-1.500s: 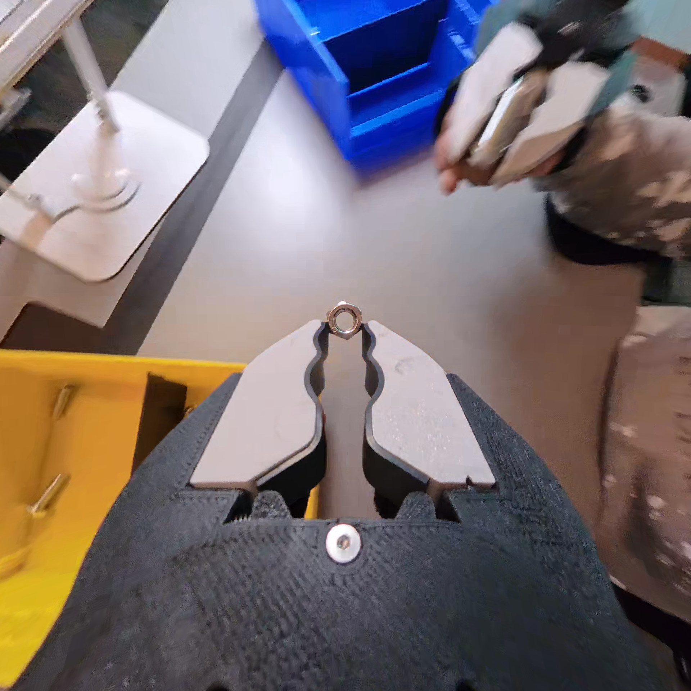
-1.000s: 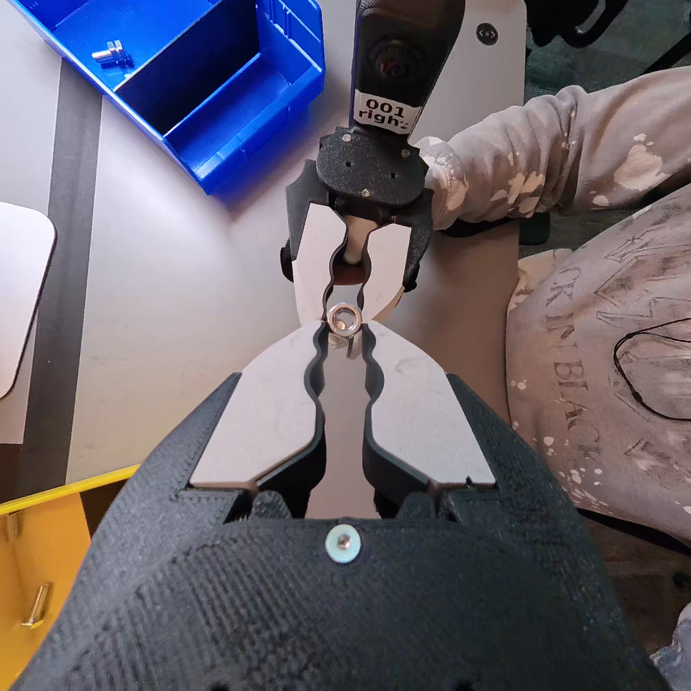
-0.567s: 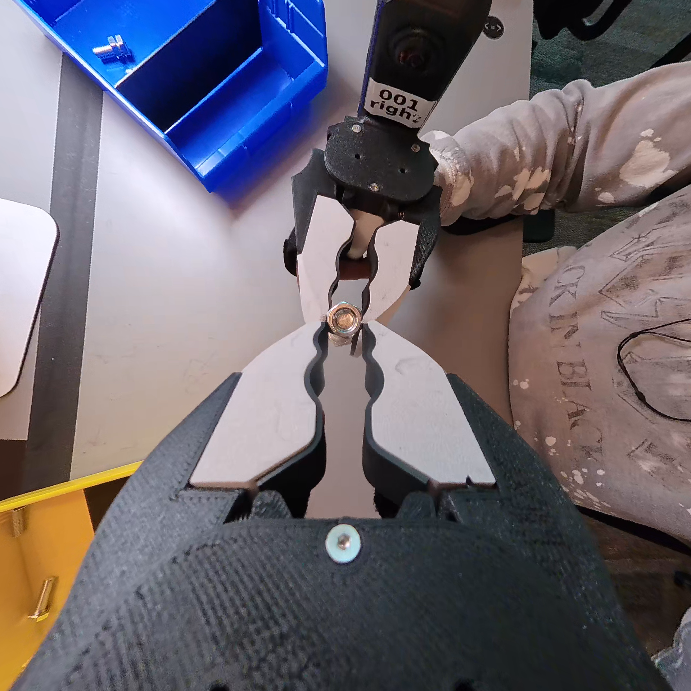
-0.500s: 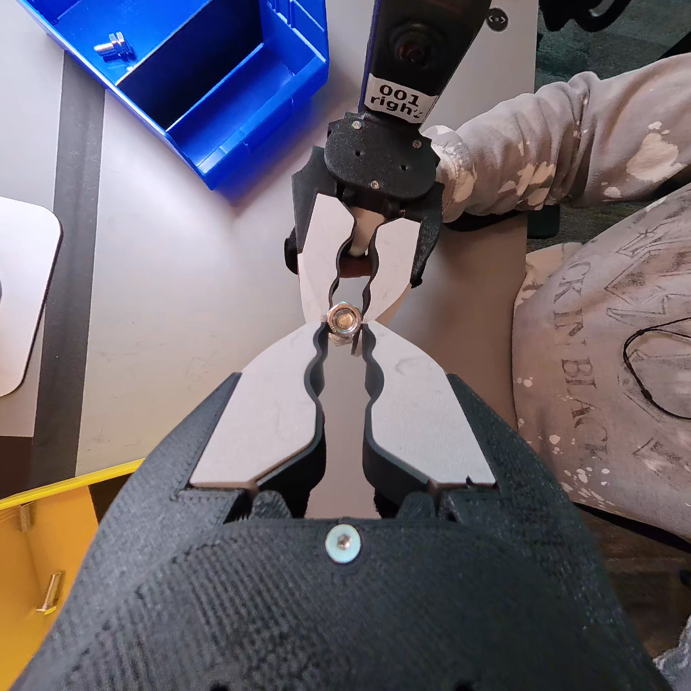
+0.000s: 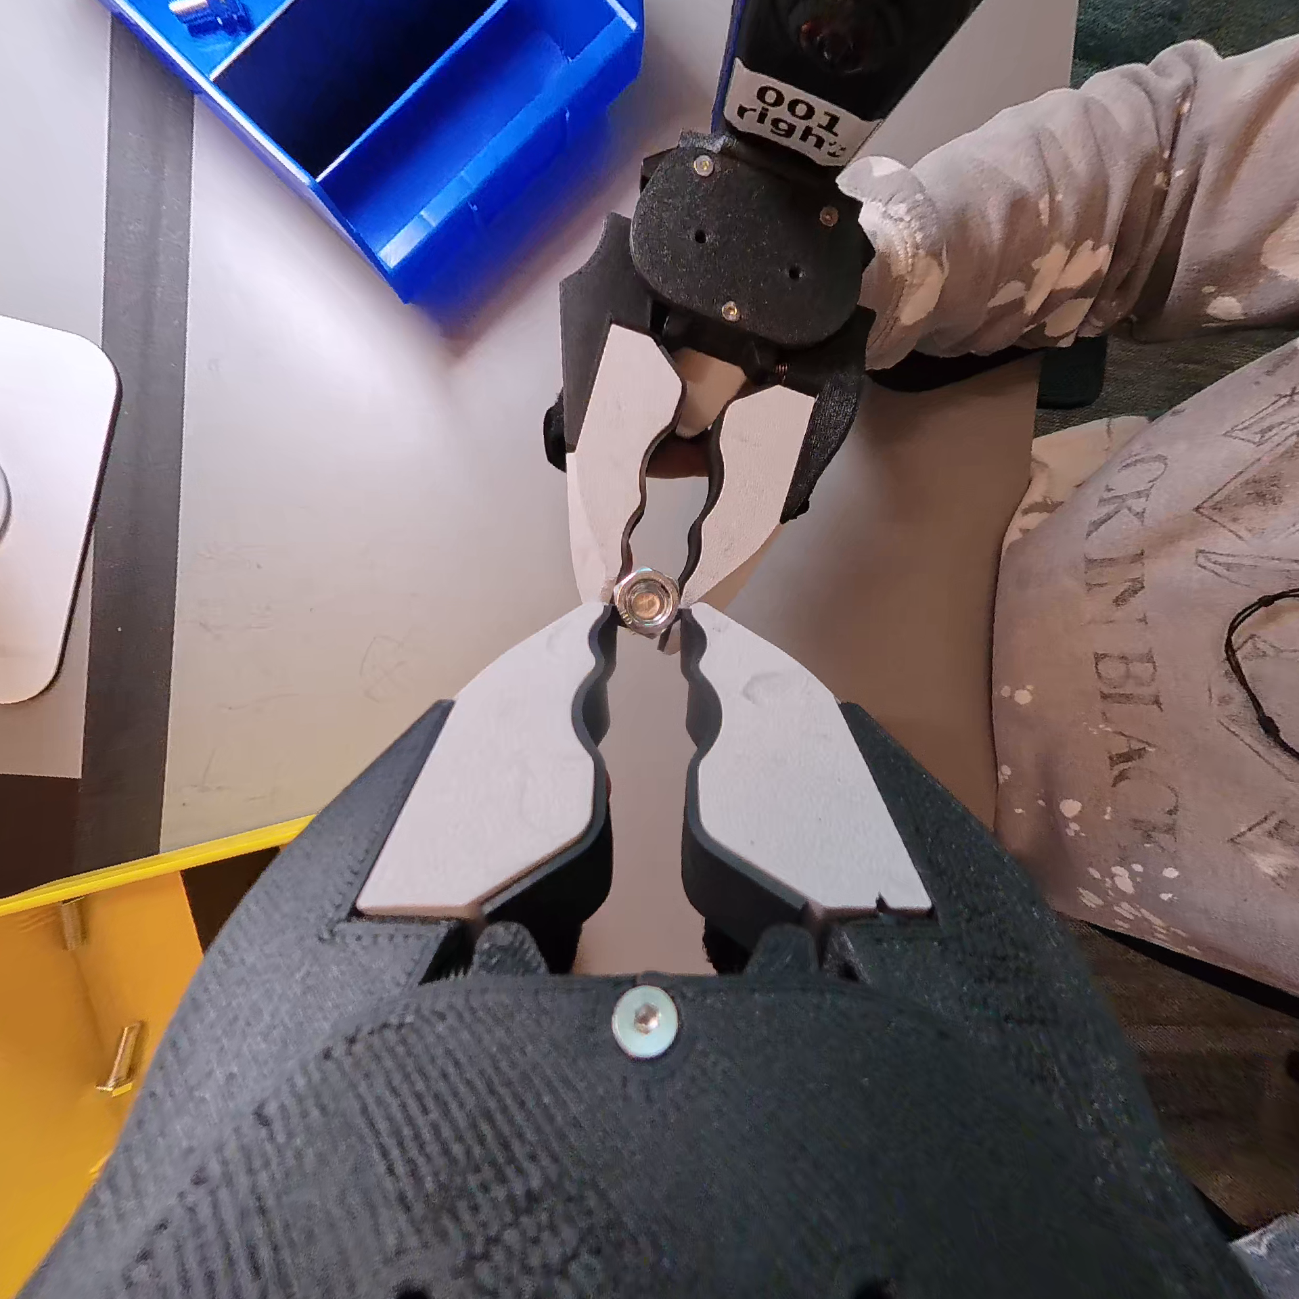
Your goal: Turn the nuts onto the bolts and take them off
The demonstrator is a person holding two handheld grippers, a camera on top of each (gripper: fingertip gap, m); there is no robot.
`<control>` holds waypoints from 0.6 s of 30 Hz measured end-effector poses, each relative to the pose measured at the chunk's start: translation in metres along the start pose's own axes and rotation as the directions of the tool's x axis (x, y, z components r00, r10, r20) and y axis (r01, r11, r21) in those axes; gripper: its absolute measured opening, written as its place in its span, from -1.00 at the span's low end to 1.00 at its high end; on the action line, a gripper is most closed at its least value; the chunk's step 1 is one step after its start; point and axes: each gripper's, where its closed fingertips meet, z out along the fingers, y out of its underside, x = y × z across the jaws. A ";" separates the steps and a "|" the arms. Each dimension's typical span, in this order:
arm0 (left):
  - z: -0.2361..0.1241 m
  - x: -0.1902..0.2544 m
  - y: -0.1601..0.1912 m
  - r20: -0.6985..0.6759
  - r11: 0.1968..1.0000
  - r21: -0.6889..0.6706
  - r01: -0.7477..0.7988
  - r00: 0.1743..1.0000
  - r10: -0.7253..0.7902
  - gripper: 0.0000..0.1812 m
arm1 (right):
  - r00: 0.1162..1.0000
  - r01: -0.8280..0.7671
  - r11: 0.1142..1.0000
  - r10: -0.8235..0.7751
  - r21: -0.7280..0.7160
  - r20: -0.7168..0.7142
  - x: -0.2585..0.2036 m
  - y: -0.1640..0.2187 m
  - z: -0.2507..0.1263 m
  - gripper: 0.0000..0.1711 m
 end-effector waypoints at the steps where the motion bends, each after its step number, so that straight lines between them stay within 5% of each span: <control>1: 0.000 0.000 0.001 -0.002 1.000 -0.002 0.002 1.000 -0.002 -0.80 | 1.000 0.004 1.000 -0.004 -0.005 -0.001 0.000 0.001 0.000 -0.78; 18: 0.000 0.002 0.002 -0.015 0.998 0.056 -0.001 1.000 0.002 -0.76 | 1.000 0.002 1.000 -0.002 -0.011 0.011 -0.003 0.005 0.004 -0.78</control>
